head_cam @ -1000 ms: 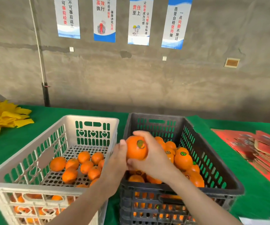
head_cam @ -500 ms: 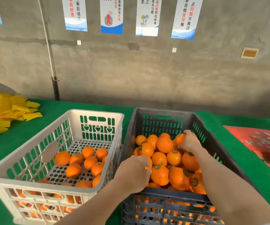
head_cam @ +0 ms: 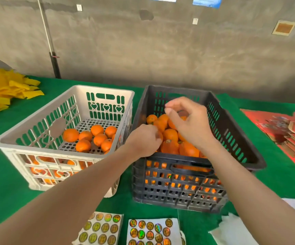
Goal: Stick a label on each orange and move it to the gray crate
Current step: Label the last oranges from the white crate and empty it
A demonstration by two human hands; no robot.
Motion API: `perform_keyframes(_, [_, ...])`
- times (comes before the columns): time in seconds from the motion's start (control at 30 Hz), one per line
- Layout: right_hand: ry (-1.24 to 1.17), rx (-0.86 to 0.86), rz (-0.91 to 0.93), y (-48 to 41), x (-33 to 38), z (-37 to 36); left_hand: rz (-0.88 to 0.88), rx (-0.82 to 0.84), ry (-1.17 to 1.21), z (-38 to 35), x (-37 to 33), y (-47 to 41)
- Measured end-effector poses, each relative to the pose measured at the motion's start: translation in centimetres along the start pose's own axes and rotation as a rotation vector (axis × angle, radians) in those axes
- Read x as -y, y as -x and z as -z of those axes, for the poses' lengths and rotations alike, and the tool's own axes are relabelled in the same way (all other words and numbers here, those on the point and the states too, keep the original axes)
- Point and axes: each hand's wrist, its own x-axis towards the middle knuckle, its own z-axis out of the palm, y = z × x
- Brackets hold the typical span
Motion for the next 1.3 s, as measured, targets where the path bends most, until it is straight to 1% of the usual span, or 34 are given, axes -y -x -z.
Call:
perform_keyframes(0.03, [-0.095, 0.088, 0.046, 2.2, 1.6, -0.1, -0.026, -0.004, -0.024, 0.1, -0.1, 0.2])
perform_keyframes(0.07, [-0.167, 0.217, 0.046, 4.5, 2.7, -0.3, -0.043, -0.011, -0.056, 0.2, -0.2, 0.5])
perform_keyframes(0.1, [-0.202, 0.376, 0.005, 6.8, 3.3, -0.7, -0.043, -0.041, -0.062, 0.1, -0.2, 0.8])
perform_keyframes(0.13, [-0.182, 0.569, -0.059, 9.1, 3.4, -1.3, -0.035, -0.084, -0.050, 0.1, -0.2, 1.1])
perform_keyframes(0.2, [-0.018, 0.965, -0.175, 13.5, 2.0, -3.1, -0.046, -0.174, -0.020, -0.1, -0.3, 2.0])
perform_keyframes(0.23, [0.084, 1.103, -0.246, 15.5, 0.7, -4.0, -0.060, -0.198, -0.015, -0.2, -0.4, 2.4])
perform_keyframes(0.27, [0.188, 1.199, -0.325, 17.2, -0.7, -4.8, -0.071, -0.211, -0.011, -0.3, -0.5, 2.8])
perform_keyframes(0.33, [0.363, 1.294, -0.440, 19.6, -3.0, -5.7, -0.074, -0.245, 0.033, -0.7, -0.6, 3.7])
perform_keyframes(0.37, [0.425, 1.302, -0.479, 20.5, -3.9, -6.0, -0.082, -0.273, 0.071, -1.0, -0.6, 4.4])
perform_keyframes(0.43, [0.485, 1.283, -0.533, 21.8, -5.3, -6.6, -0.157, -0.380, 0.104, -1.6, -0.3, 6.3])
perform_keyframes(0.5, [0.468, 1.225, -0.566, 22.4, -6.0, -6.9, -0.260, -0.491, 0.097, -2.4, 0.0, 8.9])
perform_keyframes(0.53, [0.449, 1.191, -0.579, 22.6, -6.2, -7.0, -0.298, -0.522, 0.101, -3.1, 0.5, 10.1])
perform_keyframes(0.57, [0.425, 1.157, -0.594, 22.7, -6.3, -7.0, -0.310, -0.514, 0.113, -4.0, 1.2, 11.3])
perform_keyframes(0.6, [0.400, 1.128, -0.615, 22.8, -6.5, -7.0, -0.283, -0.465, 0.136, -5.0, 1.8, 12.3])
perform_keyframes(0.67, [0.367, 1.101, -0.653, 22.8, -6.6, -7.0, -0.116, -0.295, 0.199, -6.8, 2.8, 13.7])
perform_keyframes(0.77, [0.402, 1.162, -0.623, 22.7, -6.4, -6.7, 0.169, -0.044, 0.207, -9.3, 4.6, 14.6])
perform_keyframes(0.83, [0.405, 1.177, -0.615, 22.7, -6.3, -6.6, 0.268, 0.069, 0.197, -10.5, 5.3, 14.6])
perform_keyframes(1.03, [0.335, 1.071, -0.611, 22.7, -5.9, -5.8, 0.353, 0.332, 0.136, -12.2, 5.7, 14.4])
perform_keyframes(1.1, [0.260, 1.028, -0.601, 22.3, -5.9, -5.2, 0.378, 0.412, 0.169, -12.4, 5.5, 14.1])
perform_keyframes(1.17, [0.188, 0.992, -0.600, 21.7, -5.7, -4.7, 0.360, 0.488, 0.243, -12.3, 5.0, 13.8])
perform_keyframes(1.23, [0.149, 0.948, -0.576, 21.4, -5.3, -4.3, 0.378, 0.493, 0.341, -12.1, 4.5, 13.4])
perform_keyframes(1.3, [0.149, 0.888, -0.504, 21.7, -5.0, -4.0, 0.486, 0.457, 0.466, -11.8, 4.4, 12.9])
